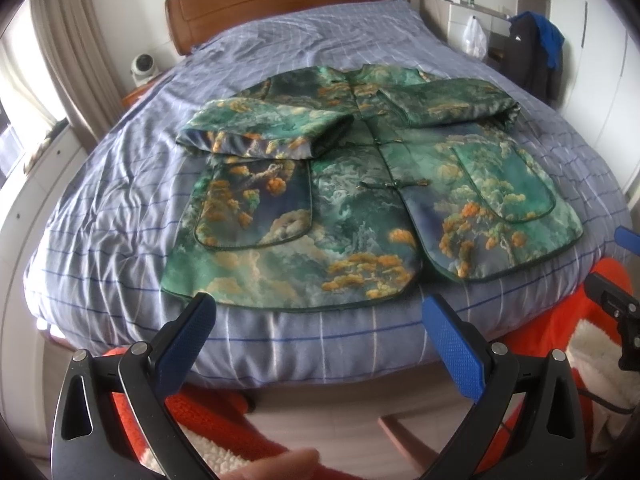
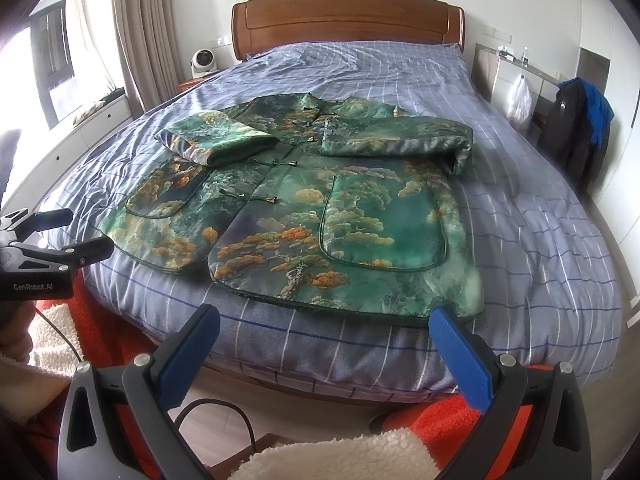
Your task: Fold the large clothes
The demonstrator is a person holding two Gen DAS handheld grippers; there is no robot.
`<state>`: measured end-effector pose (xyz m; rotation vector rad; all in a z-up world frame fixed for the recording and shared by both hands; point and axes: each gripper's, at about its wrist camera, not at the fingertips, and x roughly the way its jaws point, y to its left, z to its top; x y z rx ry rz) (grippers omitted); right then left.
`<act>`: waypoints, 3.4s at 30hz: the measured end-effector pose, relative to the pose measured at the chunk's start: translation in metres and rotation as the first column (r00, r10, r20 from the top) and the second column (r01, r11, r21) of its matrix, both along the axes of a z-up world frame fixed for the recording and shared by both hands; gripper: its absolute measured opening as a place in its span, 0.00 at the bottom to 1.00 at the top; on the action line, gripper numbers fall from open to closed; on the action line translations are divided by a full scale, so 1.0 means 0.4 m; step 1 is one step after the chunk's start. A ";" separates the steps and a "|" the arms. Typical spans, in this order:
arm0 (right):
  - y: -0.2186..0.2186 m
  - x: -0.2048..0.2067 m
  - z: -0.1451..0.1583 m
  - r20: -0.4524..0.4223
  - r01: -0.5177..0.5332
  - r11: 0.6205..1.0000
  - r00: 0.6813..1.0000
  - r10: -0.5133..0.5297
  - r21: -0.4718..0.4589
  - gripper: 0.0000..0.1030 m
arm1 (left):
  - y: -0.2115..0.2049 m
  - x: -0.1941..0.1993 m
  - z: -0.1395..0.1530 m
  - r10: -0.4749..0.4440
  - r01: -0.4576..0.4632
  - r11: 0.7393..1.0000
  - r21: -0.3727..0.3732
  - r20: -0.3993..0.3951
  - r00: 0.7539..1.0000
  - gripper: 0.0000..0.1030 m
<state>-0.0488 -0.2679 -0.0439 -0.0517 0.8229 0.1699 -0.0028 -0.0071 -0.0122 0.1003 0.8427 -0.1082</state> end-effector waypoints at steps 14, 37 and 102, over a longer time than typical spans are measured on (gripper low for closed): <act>0.004 0.001 -0.007 -0.009 -0.004 1.000 1.000 0.004 0.001 1.00 | -0.005 -0.001 -0.010 -0.014 0.014 0.999 0.030 0.002 1.000 1.00; -0.001 0.002 -0.009 -0.014 0.010 1.000 1.000 -0.010 0.000 1.00 | 0.030 0.024 -0.055 0.069 -0.065 0.995 0.071 -0.065 0.995 1.00; -0.041 0.460 0.015 0.061 -0.171 0.947 0.979 0.195 -0.271 1.00 | -0.011 0.480 0.019 -0.104 0.100 0.952 0.290 0.000 0.995 1.00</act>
